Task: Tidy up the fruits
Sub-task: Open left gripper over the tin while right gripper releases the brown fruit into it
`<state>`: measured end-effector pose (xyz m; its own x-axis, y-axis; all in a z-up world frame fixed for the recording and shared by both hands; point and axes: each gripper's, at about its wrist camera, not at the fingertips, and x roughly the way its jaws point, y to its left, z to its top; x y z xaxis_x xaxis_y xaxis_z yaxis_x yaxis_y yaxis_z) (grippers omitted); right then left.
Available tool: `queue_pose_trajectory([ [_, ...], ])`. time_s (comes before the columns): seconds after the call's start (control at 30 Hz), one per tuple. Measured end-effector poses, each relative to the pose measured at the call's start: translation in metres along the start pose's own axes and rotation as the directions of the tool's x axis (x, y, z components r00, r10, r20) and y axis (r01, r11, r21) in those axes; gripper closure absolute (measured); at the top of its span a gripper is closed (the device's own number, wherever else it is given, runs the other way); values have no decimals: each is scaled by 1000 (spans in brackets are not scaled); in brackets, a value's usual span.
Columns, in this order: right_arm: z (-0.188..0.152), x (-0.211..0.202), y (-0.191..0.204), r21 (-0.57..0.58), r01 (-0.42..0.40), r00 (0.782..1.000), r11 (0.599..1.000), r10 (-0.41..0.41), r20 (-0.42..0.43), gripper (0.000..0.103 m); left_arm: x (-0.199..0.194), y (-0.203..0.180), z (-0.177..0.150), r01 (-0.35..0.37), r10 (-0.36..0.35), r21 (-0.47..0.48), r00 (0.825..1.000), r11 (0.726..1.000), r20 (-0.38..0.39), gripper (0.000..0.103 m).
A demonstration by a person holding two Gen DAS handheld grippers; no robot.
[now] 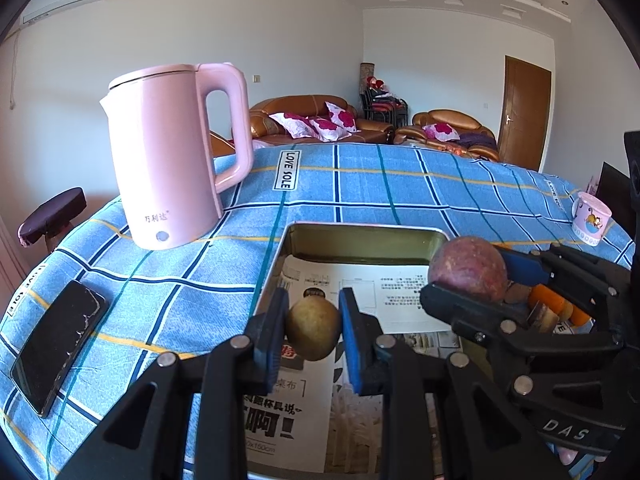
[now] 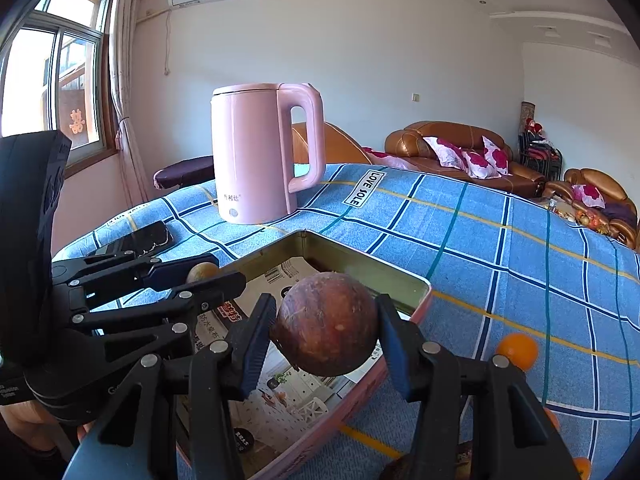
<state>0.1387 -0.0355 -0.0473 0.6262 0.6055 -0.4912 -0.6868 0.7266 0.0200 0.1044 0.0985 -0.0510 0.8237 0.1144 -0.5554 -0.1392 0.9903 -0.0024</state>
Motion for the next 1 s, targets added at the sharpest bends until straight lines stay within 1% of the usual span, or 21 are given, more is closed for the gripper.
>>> queue_pose_trajectory([
  [0.4, 0, 7, 1, 0, -4, 999, 1000, 4, -36, 50, 6, 1, 0, -8, 8, 5, 999, 1000, -33, 76],
  [0.8, 0, 13, -2, 15, -10, 998, 1000, 11, -58, 50, 7, 1, 0, -19, 20, 16, 999, 1000, -41, 74],
  [0.87, -1, 14, -2, 18, -11, 998, 1000, 13, -61, 50, 6, 1, -1, -27, 27, 14, 999, 1000, -36, 69],
  [0.93, -1, 12, -3, 22, -11, 999, 1000, 12, -53, 50, 5, 3, -1, -41, 41, 5, 999, 999, -31, 57],
  [0.97, -1, 11, -4, 26, -10, 999, 1000, 11, -50, 49, 4, 4, -1, -48, 48, -2, 998, 999, -30, 54],
  [1.0, -1, 11, -5, 32, -8, 999, 999, 9, -50, 49, 4, 6, -1, -51, 51, -9, 998, 999, -27, 48],
])
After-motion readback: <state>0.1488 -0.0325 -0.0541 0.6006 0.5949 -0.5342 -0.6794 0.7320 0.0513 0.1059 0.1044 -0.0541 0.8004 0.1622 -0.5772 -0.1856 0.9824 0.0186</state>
